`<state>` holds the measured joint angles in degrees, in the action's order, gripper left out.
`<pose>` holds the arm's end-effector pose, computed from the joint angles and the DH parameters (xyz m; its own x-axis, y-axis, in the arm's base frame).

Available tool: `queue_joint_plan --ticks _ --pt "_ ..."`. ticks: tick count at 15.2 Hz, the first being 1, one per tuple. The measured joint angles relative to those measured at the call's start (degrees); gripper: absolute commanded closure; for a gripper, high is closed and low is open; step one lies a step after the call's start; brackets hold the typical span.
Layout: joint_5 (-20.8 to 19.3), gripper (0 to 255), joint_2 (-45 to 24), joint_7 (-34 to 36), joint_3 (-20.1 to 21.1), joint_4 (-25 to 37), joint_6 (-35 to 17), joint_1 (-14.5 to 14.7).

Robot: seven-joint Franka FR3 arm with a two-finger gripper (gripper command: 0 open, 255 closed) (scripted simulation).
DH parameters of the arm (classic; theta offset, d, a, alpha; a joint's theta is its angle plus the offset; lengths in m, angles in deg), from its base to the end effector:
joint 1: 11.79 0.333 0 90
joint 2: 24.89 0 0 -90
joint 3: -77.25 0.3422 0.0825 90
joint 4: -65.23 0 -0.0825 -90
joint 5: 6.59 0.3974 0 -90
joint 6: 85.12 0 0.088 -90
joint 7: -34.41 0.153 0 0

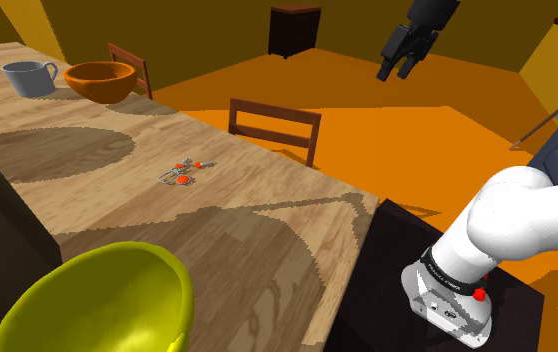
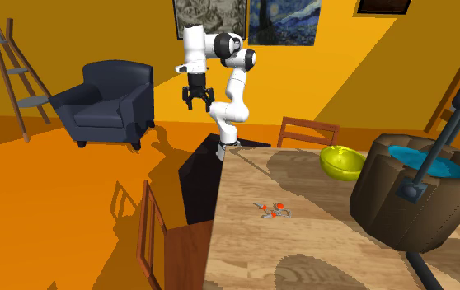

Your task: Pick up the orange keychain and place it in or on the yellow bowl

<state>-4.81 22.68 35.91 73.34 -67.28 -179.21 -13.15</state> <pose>0.3018 -0.0303 0.6045 0.9823 -0.1050 0.1553 -0.0926 -0.9920 -0.0853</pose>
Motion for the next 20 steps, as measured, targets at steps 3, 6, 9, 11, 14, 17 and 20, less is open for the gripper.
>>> queue_joint_plan --ticks 3,6,9,11,14,17,20 --pt "0.5 0 -1.2 1.0 1.1 0.0 -1.0 0.4" --pt "2.1 0 -4.2 3.9 4.4 -0.1 -3.6 1.6" --pt "3.3 0 -7.5 6.8 7.5 0.6 -5.6 2.7" --pt "4.0 0 -10.1 8.6 9.5 1.5 -6.9 3.3" --pt "4.7 0 -14.7 11.7 12.8 3.2 -9.4 4.2" --pt "5.0 0 -20.3 14.9 16.0 5.9 -11.7 4.9" --pt "4.6 0 -25.5 18.0 19.0 8.7 -13.5 5.5"
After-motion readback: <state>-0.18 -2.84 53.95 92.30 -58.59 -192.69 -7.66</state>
